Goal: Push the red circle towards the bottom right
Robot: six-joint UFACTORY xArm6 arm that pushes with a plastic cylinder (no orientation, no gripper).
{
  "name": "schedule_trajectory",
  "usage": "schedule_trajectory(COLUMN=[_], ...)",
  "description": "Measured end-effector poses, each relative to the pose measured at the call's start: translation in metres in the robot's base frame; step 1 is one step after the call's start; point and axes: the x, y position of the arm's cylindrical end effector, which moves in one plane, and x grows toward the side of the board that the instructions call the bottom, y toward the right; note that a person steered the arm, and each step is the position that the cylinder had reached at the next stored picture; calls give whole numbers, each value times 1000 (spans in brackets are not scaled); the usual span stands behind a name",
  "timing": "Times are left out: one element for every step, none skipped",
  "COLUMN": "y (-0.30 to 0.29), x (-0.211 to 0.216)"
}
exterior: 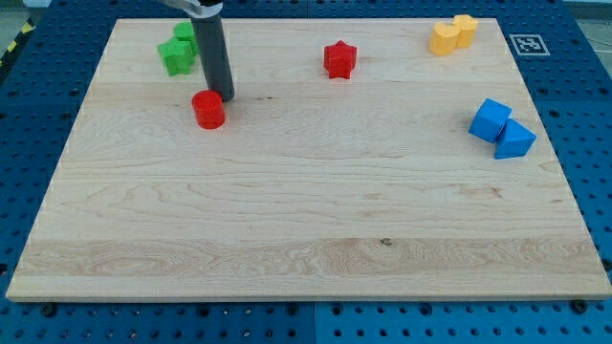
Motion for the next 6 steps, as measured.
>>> schedule_trajectory(y=[0,0,0,0,-18,-57], x=[16,29,40,45,50,41])
